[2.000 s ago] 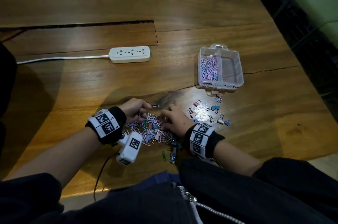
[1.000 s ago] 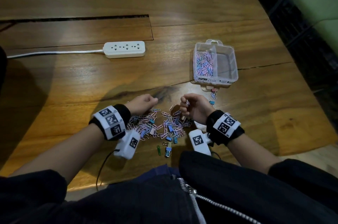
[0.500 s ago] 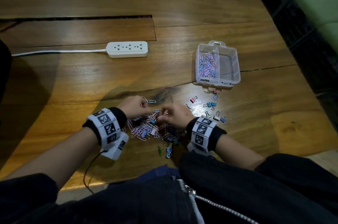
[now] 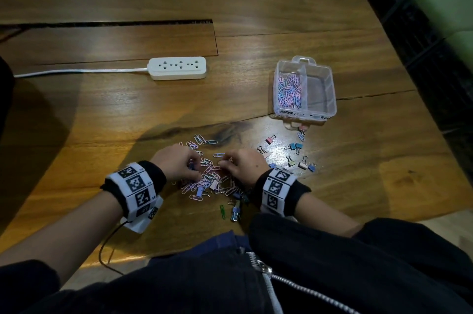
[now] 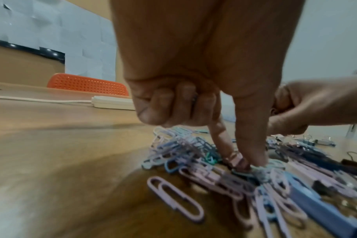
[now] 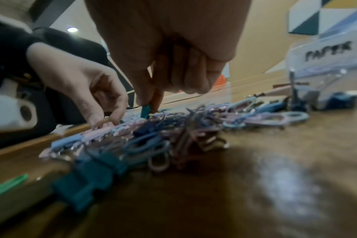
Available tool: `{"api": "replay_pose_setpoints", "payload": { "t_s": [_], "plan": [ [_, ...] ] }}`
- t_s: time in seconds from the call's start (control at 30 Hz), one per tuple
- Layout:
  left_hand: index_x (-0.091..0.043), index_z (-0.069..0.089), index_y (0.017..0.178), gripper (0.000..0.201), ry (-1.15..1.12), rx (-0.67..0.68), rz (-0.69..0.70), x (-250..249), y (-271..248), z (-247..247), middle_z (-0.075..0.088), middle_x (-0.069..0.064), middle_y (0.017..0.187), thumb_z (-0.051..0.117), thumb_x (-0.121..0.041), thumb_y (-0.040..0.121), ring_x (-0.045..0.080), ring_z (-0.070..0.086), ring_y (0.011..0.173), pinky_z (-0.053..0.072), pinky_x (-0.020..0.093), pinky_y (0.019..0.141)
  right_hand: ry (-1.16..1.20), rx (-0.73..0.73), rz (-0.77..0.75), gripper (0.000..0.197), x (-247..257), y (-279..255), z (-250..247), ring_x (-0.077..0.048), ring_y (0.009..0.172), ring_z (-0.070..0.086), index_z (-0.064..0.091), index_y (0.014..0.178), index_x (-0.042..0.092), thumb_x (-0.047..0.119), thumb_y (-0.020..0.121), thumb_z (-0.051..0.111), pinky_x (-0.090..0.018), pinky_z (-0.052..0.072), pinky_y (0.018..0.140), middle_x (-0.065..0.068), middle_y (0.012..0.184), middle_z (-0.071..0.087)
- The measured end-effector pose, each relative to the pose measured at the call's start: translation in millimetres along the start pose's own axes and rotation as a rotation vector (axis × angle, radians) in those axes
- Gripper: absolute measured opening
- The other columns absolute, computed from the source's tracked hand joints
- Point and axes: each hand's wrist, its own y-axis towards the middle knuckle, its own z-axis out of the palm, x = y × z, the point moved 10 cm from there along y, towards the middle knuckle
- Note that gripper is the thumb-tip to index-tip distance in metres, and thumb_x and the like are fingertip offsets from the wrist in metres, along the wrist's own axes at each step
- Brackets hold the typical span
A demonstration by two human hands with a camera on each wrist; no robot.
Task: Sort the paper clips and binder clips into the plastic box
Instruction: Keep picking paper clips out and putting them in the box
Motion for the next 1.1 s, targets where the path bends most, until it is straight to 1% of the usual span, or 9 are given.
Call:
{"api": "replay_pose_setpoints", "payload": {
  "t_s": [0.23, 0.3, 0.4, 0.5, 0.57, 0.63, 0.8, 1.0, 1.1],
  "plan": [
    [-0.024, 0.065, 0.081, 0.006, -0.236, -0.076, 0.037, -13, 8, -17, 0.069, 0.000, 0.095, 0.062, -0.029, 0.083, 0.018, 0.063, 0.090, 0.053, 0.033, 0.080, 0.596, -0.155, 0.301, 0.020, -73, -16, -35, -0.014, 0.062, 0.056, 0.063, 0.086, 0.008, 0.022, 0.091, 0.050, -0.019, 0.048, 0.052, 0.002, 0.071, 0.059],
    [-0.018, 0.067, 0.083, 0.008, -0.380, -0.089, 0.060, -22, 14, -26, 0.067, 0.002, 0.094, 0.062, -0.024, 0.083, 0.016, 0.061, 0.088, 0.052, 0.030, 0.082, 0.570, -0.208, 0.386, 0.024, -101, -21, -46, -0.023, 0.073, 0.062, 0.064, 0.088, 0.003, 0.024, 0.089, 0.052, -0.033, 0.053, 0.064, -0.006, 0.077, 0.064],
    [-0.008, 0.068, 0.092, 0.017, -0.503, -0.104, 0.109, -51, 30, -36, 0.062, -0.003, 0.082, 0.062, -0.021, 0.085, 0.004, 0.054, 0.068, 0.046, 0.006, 0.054, 0.475, -0.243, 0.441, 0.024, -128, -27, -53, -0.025, 0.080, 0.059, 0.066, 0.089, 0.007, 0.027, 0.089, 0.052, -0.040, 0.050, 0.074, -0.006, 0.080, 0.062],
    [-0.005, 0.068, 0.097, 0.020, -0.583, -0.106, 0.136, -80, 47, -41, 0.060, -0.006, 0.077, 0.060, -0.020, 0.086, 0.003, 0.049, 0.059, 0.042, 0.009, 0.046, 0.448, -0.323, 0.418, 0.007, -130, -36, -57, -0.017, 0.067, 0.054, 0.062, 0.081, 0.025, 0.028, 0.085, 0.057, -0.038, 0.048, 0.067, -0.004, 0.077, 0.060],
    [-0.006, 0.068, 0.098, 0.021, -0.594, -0.104, 0.141, -96, 57, -40, 0.062, -0.004, 0.082, 0.059, -0.021, 0.086, 0.004, 0.049, 0.058, 0.039, 0.013, 0.049, 0.368, -0.315, 0.366, 0.010, -122, -45, -53, -0.011, 0.054, 0.043, 0.056, 0.073, 0.028, 0.029, 0.081, 0.063, -0.028, 0.039, 0.056, 0.001, 0.063, 0.054],
    [-0.008, 0.069, 0.101, 0.023, -0.564, -0.106, 0.138, -105, 65, -35, 0.068, 0.002, 0.093, 0.059, -0.022, 0.087, 0.006, 0.054, 0.068, 0.042, 0.018, 0.060, 0.268, -0.219, 0.312, 0.012, -105, -51, -44, -0.007, 0.054, 0.041, 0.060, 0.081, 0.021, 0.032, 0.079, 0.065, -0.023, 0.033, 0.054, 0.007, 0.060, 0.050],
    [-0.014, 0.061, 0.118, 0.034, -0.339, -0.105, 0.103, -98, 71, -20, 0.062, 0.005, 0.123, 0.056, -0.029, 0.089, 0.018, 0.058, 0.108, 0.043, 0.028, 0.090, 0.119, -0.104, 0.261, 0.034, -85, -52, -36, -0.015, 0.082, 0.056, 0.060, 0.097, 0.018, 0.042, 0.074, 0.068, -0.025, 0.043, 0.072, -0.002, 0.092, 0.066],
    [-0.021, 0.054, 0.115, 0.047, -0.242, -0.006, 0.124, -86, 61, -5, 0.058, 0.002, 0.124, 0.072, -0.035, 0.074, 0.019, 0.055, 0.109, 0.046, 0.031, 0.091, 0.128, -0.172, 0.349, 0.028, -118, -51, -49, -0.013, 0.077, 0.053, 0.059, 0.092, 0.019, 0.037, 0.074, 0.070, -0.025, 0.039, 0.066, -0.001, 0.093, 0.067],
    [-0.026, 0.057, 0.111, 0.042, -0.097, -0.053, 0.184, -94, 60, -5, 0.061, 0.000, 0.116, 0.072, -0.038, 0.073, 0.016, 0.056, 0.098, 0.045, 0.027, 0.078, 0.118, -0.218, 0.310, 0.027, -112, -55, -59, -0.007, 0.058, 0.044, 0.056, 0.097, 0.017, 0.035, 0.079, 0.066, -0.021, 0.031, 0.052, 0.005, 0.067, 0.055]
  ]
}}
